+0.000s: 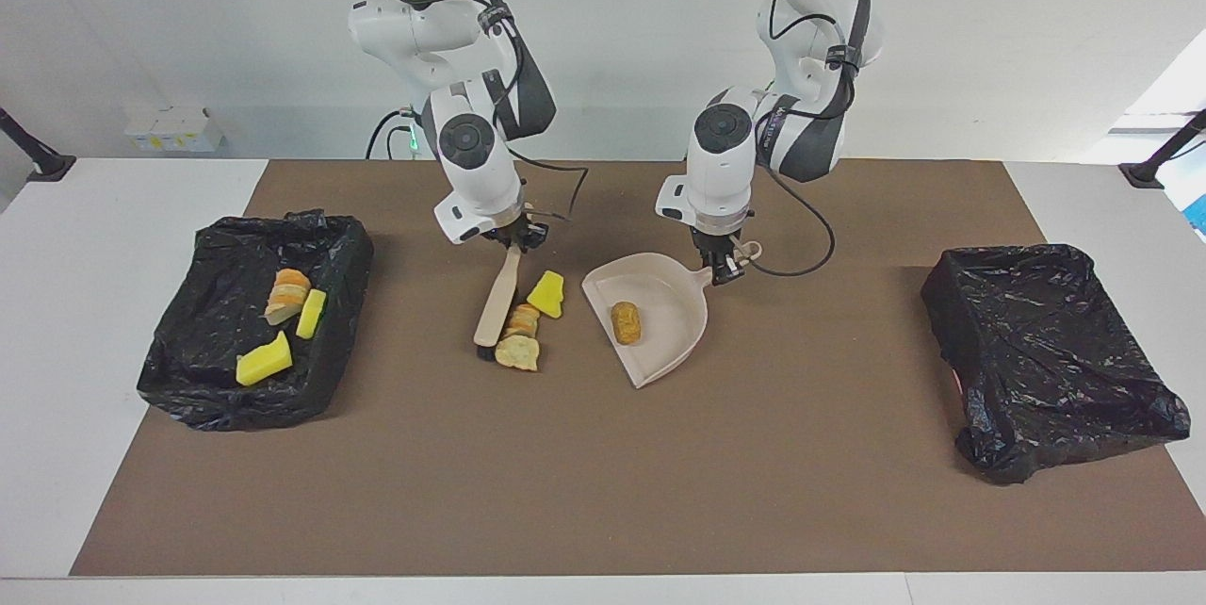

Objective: Sweep and dump trash in bin
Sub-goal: 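Sweep remaining bread and sponge pieces into the dustpan with the right gripper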

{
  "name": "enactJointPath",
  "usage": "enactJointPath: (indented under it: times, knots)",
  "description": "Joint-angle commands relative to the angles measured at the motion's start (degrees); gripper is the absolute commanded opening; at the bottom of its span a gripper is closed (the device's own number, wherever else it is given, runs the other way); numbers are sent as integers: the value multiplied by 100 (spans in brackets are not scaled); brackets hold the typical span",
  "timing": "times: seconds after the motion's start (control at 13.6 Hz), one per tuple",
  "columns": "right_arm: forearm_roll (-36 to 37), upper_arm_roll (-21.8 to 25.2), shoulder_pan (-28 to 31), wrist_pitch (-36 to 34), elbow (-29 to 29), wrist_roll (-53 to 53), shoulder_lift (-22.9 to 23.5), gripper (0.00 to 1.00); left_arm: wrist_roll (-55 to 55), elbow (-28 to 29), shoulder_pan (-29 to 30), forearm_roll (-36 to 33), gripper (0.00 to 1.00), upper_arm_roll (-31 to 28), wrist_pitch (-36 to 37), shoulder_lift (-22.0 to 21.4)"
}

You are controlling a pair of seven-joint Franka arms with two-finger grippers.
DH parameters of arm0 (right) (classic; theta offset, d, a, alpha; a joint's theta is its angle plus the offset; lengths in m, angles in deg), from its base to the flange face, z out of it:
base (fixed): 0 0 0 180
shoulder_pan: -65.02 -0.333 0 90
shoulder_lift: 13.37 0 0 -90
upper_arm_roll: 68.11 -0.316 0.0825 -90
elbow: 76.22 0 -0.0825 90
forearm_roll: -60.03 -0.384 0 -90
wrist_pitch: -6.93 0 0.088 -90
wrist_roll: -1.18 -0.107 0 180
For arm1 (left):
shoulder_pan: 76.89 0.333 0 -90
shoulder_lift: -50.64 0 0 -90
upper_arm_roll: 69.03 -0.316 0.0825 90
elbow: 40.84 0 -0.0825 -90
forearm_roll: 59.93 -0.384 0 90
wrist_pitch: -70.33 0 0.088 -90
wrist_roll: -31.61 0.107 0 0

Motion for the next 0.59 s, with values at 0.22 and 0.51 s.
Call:
enactJointPath:
  times: [0.22, 0.51]
  knots:
    - [-493, -31, -628, -19, 605, -107, 424, 0, 67, 225, -87, -69, 0, -54, 24, -154]
    - [-930, -83, -920, -63, 755, 1033, 433, 0, 67, 225, -87, -69, 0, -54, 6, -154]
